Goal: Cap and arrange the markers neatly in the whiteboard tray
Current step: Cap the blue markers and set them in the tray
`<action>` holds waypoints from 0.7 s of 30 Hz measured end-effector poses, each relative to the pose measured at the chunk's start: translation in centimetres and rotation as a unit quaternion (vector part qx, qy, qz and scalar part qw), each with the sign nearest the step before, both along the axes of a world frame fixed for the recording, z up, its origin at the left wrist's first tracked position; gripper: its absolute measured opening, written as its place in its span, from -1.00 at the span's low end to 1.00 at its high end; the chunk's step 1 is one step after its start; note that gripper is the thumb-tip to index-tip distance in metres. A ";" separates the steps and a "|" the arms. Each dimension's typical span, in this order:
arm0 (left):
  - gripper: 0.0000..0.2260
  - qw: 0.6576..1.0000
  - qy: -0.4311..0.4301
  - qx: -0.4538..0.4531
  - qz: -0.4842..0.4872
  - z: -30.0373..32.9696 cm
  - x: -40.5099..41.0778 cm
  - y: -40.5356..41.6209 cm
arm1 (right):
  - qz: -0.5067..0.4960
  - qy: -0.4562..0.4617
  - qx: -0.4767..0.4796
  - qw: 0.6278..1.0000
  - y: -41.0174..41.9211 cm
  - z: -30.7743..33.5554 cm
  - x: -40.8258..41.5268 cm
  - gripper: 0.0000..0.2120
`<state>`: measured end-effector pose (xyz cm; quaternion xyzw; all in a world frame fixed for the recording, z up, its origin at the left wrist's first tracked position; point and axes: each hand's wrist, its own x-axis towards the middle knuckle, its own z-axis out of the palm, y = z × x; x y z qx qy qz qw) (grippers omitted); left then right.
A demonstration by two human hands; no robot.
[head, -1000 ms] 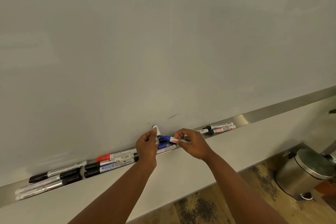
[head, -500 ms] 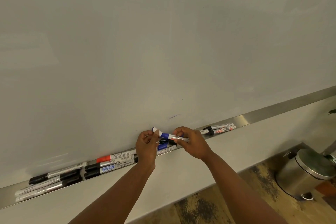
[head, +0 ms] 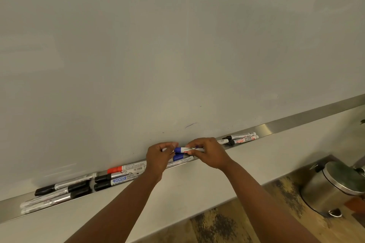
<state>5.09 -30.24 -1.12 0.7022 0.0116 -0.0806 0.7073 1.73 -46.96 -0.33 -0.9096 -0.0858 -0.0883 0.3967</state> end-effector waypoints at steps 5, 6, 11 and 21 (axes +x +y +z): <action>-0.83 0.998 0.029 -0.045 -0.040 0.7 0.1 -0.1 | 0.010 -0.025 -0.032 0.999 0.3 0.4 0.1 -0.82; -0.82 0.998 0.035 -0.039 -0.046 0.6 0.2 -0.1 | 0.010 -0.029 -0.045 0.999 0.3 0.5 0.2 -0.81; -0.80 0.996 0.042 -0.060 -0.056 0.1 0.2 -0.4 | 0.009 0.003 -0.037 0.999 0.3 0.3 0.6 -0.84; -0.78 0.981 -0.067 0.164 -0.079 -0.4 0.1 -1.1 | 0.020 0.060 -0.032 0.997 -1.6 0.6 0.8 -0.86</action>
